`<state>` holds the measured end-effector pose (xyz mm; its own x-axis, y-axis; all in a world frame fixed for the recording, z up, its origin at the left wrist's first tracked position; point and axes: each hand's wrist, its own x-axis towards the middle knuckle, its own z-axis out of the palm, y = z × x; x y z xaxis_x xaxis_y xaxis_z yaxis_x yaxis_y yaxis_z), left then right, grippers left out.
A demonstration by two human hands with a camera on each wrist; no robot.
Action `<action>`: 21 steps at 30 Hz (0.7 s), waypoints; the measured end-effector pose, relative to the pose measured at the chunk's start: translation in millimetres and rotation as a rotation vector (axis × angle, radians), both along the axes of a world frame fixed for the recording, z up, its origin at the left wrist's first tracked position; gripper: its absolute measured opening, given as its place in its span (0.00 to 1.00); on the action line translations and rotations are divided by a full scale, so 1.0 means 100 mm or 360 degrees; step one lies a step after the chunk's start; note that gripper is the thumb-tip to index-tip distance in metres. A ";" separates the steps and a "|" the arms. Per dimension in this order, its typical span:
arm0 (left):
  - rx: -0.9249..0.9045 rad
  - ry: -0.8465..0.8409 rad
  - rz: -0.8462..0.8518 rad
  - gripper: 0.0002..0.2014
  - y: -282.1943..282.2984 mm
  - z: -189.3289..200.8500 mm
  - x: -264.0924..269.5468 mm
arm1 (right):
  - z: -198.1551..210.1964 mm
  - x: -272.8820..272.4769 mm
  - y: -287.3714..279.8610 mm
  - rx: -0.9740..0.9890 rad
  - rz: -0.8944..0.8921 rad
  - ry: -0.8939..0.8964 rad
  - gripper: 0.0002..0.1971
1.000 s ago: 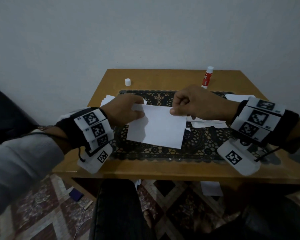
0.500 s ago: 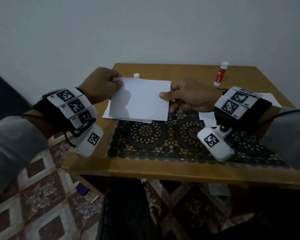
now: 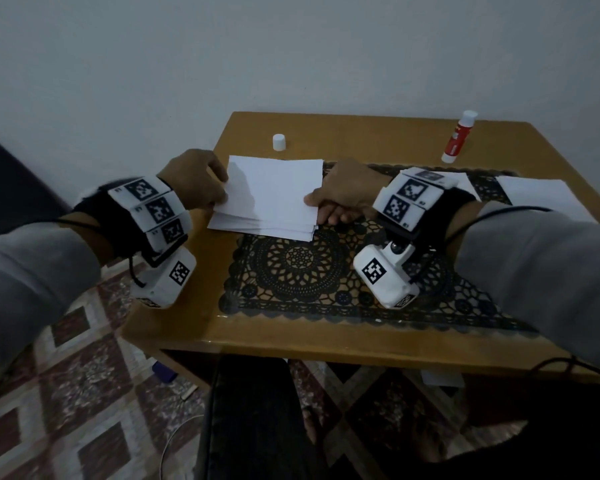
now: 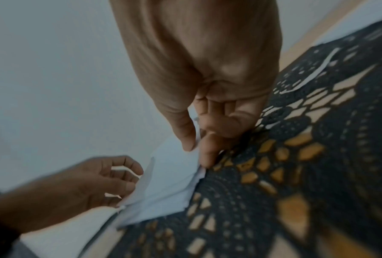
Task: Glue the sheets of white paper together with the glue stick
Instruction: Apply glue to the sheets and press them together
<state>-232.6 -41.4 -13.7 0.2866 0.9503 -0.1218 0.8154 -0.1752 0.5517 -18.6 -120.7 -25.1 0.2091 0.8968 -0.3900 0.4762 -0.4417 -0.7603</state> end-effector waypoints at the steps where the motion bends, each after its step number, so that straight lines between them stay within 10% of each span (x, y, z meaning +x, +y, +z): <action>1: 0.0027 0.0115 -0.0062 0.11 0.00 -0.01 0.00 | -0.01 -0.02 0.01 -0.0013 0.0000 -0.0064 0.11; 6: 0.0176 0.0524 -0.0317 0.12 -0.06 -0.10 -0.02 | 0.03 -0.01 0.01 0.0025 -0.0034 -0.0215 0.11; 21: 0.0202 0.0668 -0.0577 0.28 -0.25 -0.08 -0.07 | 0.08 -0.10 -0.16 0.0179 0.0075 -0.0309 0.09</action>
